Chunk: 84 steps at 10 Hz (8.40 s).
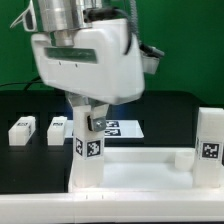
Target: Assemble desk
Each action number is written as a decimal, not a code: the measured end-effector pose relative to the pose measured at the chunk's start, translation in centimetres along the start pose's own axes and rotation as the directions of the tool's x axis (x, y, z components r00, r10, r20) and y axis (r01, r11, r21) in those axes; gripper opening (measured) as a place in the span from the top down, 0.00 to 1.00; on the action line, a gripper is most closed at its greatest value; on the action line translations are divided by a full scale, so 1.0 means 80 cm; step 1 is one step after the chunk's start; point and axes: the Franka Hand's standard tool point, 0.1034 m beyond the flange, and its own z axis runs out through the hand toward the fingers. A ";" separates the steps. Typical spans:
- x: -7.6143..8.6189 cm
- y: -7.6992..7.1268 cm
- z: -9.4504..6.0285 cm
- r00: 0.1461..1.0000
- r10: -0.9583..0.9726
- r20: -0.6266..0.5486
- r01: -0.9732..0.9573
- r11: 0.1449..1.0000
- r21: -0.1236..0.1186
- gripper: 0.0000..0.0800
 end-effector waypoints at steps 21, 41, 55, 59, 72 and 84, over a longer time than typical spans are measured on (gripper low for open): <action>-0.045 -0.019 -0.045 0.864 0.499 0.068 -0.503 0.863 0.054 0.19; -0.127 0.106 0.094 0.927 0.375 -0.023 -0.374 0.927 0.025 0.19; -0.137 0.118 0.134 0.939 0.343 -0.001 -0.342 0.934 -0.106 0.91; -0.138 0.118 0.134 0.941 0.339 -0.001 -0.337 0.935 -0.106 0.91; -0.086 0.177 0.124 0.913 -0.396 0.095 0.405 0.907 -0.113 0.90; -0.039 0.153 0.111 0.044 -0.983 0.178 0.998 0.037 -0.043 0.92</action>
Offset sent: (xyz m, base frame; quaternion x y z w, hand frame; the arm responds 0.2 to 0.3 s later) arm 0.0000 0.0040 -0.0008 0.0125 0.0040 0.2669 0.9636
